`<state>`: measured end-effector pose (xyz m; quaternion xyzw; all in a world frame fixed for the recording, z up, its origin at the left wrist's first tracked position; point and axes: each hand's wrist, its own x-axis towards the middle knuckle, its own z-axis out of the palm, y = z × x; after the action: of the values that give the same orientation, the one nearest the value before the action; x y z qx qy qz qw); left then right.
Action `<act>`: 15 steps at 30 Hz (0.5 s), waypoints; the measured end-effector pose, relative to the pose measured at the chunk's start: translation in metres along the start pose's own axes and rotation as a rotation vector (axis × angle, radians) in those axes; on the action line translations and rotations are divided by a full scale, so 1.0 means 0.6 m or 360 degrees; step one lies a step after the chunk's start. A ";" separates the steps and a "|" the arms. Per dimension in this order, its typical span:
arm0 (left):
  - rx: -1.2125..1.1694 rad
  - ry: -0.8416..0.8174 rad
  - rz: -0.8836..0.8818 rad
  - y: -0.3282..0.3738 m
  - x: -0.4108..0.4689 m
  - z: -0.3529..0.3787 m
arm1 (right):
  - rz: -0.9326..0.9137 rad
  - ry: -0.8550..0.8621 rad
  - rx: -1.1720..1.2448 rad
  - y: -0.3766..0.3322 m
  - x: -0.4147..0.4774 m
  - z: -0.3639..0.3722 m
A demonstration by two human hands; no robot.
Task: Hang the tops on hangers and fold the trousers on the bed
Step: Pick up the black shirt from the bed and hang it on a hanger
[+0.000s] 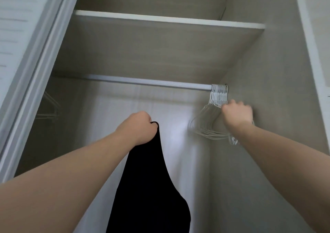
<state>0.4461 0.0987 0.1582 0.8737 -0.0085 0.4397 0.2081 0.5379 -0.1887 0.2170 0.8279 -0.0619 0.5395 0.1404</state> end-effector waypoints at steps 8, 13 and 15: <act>-0.0049 0.0018 0.0048 -0.031 0.037 0.038 | 0.0103 0.0090 0.0305 0.004 0.050 -0.004; -0.0160 0.0067 0.0019 -0.008 0.049 0.046 | 0.0286 0.0066 0.0824 0.010 0.043 -0.038; -0.0186 0.0083 0.0017 0.010 0.046 0.039 | 0.0399 -0.0007 0.1205 0.014 0.029 -0.058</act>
<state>0.4800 0.0891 0.1691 0.8482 -0.0335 0.4622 0.2564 0.5121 -0.1856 0.2474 0.8083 0.0404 0.5354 -0.2418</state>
